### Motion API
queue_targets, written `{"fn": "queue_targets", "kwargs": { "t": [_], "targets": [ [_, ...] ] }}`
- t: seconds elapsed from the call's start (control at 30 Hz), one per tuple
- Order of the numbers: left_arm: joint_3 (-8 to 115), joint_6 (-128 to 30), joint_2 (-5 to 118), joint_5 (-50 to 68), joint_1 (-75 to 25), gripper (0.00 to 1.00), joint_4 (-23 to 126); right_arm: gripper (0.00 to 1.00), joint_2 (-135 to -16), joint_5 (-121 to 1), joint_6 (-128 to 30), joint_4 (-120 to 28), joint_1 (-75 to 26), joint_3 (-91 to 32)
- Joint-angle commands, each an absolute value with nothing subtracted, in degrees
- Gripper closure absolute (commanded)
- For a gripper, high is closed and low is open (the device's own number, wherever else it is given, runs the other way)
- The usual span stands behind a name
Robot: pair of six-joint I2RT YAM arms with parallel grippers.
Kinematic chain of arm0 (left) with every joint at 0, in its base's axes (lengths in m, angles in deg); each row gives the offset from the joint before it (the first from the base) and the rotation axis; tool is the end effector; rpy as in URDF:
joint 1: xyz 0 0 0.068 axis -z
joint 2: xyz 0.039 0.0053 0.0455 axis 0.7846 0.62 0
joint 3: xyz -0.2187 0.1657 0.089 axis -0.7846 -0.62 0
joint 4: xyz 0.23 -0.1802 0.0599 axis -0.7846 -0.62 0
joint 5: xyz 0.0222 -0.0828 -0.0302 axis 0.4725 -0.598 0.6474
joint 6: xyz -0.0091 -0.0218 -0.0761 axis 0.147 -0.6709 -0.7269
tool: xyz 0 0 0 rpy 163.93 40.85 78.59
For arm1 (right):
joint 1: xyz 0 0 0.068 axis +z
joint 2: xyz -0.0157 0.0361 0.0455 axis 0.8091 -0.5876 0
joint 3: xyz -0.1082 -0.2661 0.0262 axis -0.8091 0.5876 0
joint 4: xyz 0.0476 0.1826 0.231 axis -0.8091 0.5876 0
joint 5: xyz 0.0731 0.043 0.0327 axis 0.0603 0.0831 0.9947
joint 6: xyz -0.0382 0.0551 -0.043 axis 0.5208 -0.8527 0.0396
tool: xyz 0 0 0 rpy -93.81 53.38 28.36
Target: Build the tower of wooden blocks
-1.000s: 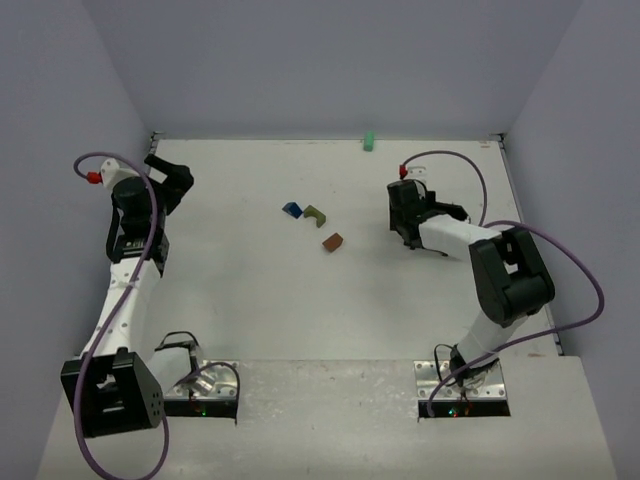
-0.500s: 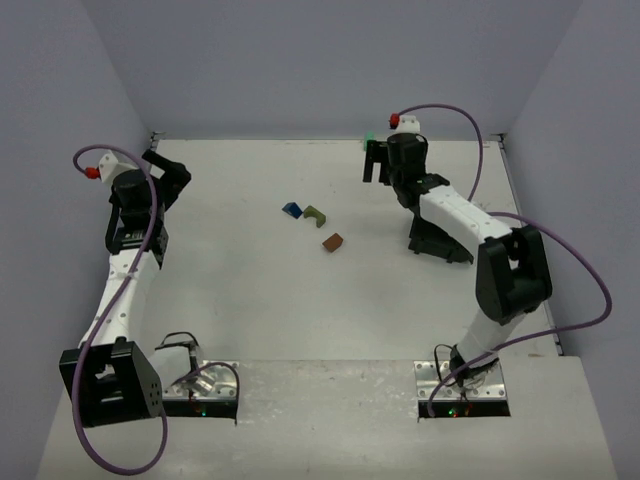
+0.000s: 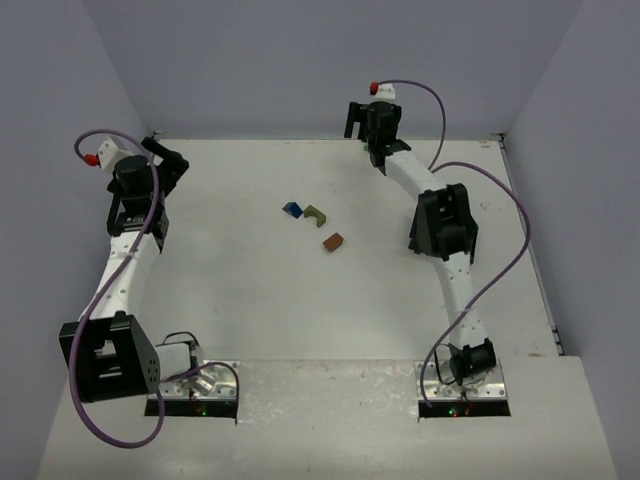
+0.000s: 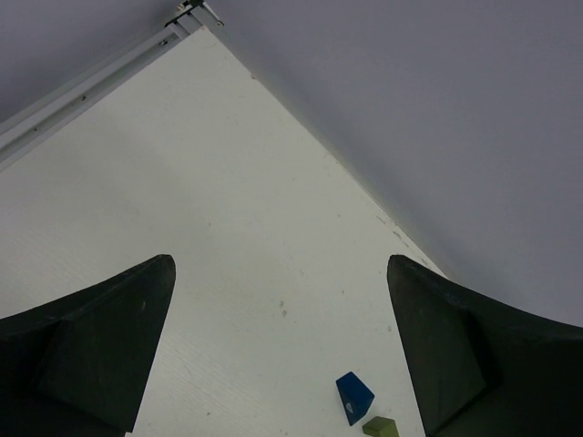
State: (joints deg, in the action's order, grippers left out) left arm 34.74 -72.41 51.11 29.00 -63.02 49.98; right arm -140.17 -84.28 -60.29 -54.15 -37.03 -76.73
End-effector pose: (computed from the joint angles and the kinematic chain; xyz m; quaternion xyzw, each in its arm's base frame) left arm 0.3382 0.0816 0.3144 -0.3692 0.7065 -0.0452 0.6021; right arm 0.6474 0.1768 0.1816 0.0986 0.7845 0.0703 0.6082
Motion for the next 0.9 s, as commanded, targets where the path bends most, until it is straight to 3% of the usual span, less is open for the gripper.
{"fn": "queue_targets", "kwargs": {
  "t": [0.0, 0.33, 0.57, 0.87],
  "targets": [
    [37.19, -72.66, 52.10, 30.36, -63.29, 0.00, 54.48, 0.01, -151.74, -87.70, -54.48, -70.02, -37.32, -89.45],
    [37.40, -73.64, 53.95, 32.14, -63.22, 0.00, 54.91, 0.04, -157.56, -87.49, -59.14, -76.12, -39.29, -88.09],
    [37.75, -73.94, 53.29, 33.60, -63.29, 0.00, 53.35, 0.20, -158.58, -86.23, -63.55, -77.06, -39.33, -86.67],
    [34.46, -74.54, 48.55, 38.23, -63.29, 0.00, 55.22, 0.23, -159.12, -85.93, -62.87, -72.78, -39.33, -85.64]
  ]
}}
